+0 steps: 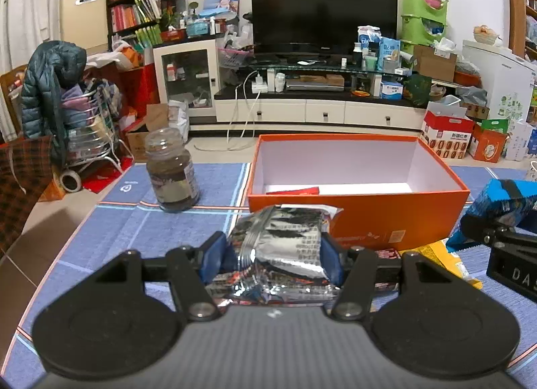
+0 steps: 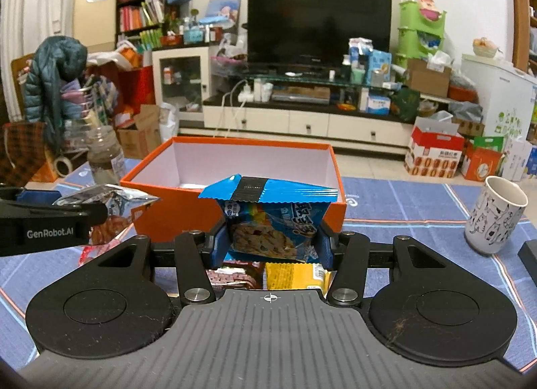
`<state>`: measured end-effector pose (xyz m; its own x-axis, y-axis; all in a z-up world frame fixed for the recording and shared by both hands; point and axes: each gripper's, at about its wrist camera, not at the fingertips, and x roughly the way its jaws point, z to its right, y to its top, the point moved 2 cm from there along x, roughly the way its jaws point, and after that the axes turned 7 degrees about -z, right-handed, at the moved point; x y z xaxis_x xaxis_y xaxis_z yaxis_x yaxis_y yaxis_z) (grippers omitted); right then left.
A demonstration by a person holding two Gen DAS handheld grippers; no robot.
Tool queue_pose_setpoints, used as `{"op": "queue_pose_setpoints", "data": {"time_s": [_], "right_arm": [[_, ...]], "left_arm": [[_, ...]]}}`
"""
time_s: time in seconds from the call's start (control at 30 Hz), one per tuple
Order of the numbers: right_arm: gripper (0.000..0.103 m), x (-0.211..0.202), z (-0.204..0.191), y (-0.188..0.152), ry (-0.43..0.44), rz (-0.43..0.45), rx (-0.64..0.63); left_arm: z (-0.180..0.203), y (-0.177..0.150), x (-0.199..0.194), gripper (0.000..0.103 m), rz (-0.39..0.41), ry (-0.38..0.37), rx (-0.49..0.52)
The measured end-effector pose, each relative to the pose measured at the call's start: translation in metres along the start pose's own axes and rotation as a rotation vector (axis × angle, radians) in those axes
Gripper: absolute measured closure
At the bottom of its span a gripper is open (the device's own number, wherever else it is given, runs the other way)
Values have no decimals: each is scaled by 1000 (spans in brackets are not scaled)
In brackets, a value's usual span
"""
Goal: Organize snacks
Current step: 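Lift both bags and carry them over the orange box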
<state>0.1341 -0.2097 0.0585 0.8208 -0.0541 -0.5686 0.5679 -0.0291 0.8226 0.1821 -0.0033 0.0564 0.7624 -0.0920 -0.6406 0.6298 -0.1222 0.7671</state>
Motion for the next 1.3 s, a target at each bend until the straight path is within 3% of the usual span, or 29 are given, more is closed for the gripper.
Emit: {"op": "queue_pose_setpoints", "data": {"time_s": [0.3,1.3], "right_arm": [[64,12,-1,1,0,-66,10],[64,25,-6,-6,-13,-163,-6]], "left_arm": [[1,0,1,44,-5,-5,5],[6,0,0,44,-9,-32,37]]}}
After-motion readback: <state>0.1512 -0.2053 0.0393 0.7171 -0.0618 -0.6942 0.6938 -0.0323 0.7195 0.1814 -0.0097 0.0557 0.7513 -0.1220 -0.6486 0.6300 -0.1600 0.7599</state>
